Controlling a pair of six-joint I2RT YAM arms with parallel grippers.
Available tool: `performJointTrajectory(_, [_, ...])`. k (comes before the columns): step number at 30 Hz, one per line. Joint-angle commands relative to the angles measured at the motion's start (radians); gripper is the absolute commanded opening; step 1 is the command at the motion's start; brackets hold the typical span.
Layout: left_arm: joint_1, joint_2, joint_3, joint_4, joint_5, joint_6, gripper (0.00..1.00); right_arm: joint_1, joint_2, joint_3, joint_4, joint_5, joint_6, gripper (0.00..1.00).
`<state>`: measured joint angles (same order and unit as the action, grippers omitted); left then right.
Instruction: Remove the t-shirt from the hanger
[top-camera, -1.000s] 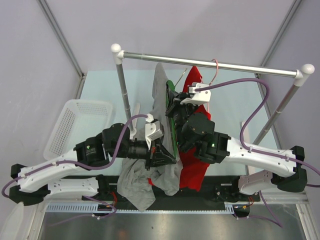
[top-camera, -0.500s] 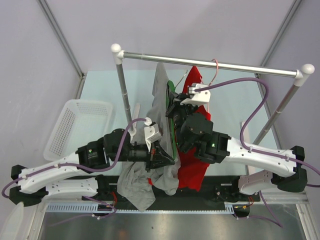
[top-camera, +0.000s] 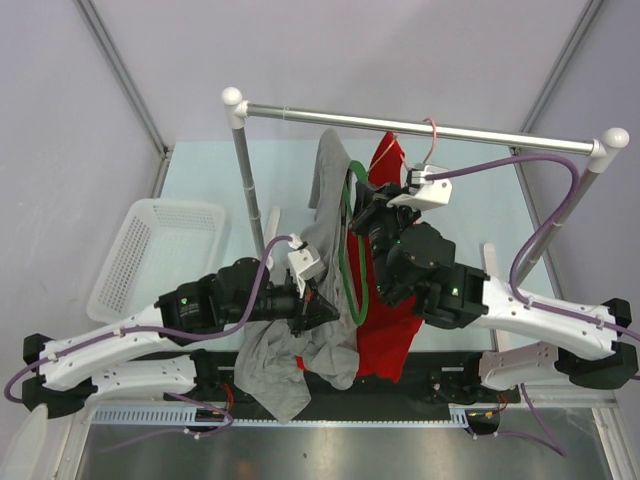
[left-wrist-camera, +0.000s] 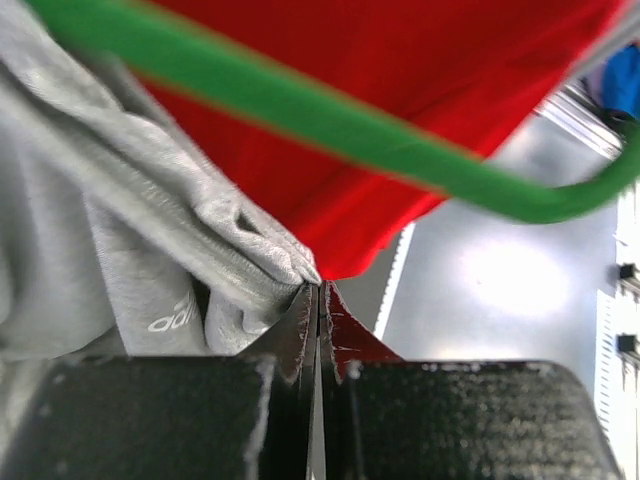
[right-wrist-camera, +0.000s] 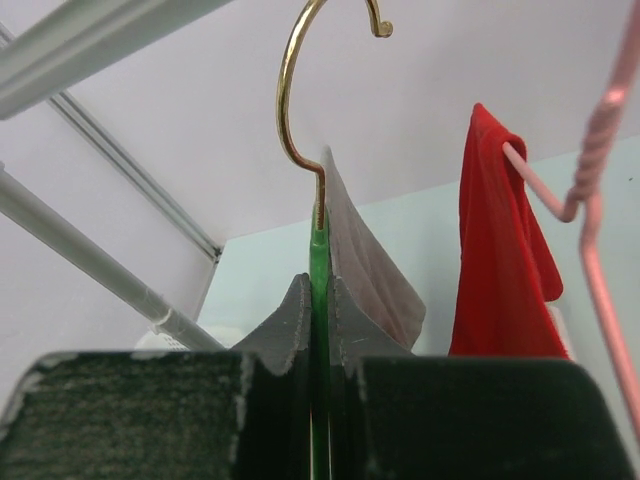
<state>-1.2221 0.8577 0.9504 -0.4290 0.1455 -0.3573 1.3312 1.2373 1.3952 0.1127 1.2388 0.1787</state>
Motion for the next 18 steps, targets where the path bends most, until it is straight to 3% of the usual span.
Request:
performJointTrajectory(1, [0.038, 0.004, 0.022, -0.044, -0.032, 0.003, 0.0, 0.003, -0.073, 0.015, -0.034, 0.011, 0.117, 0.0])
performJointTrajectory(10, [0.134, 0.018, 0.082, 0.007, -0.098, 0.0, 0.0, 0.039, -0.098, 0.039, -0.284, -0.11, 0.146, 0.0])
performJointTrajectory(18, [0.156, 0.061, 0.183, 0.006, -0.194, 0.046, 0.0, 0.04, -0.14, 0.01, -0.344, -0.193, 0.14, 0.0])
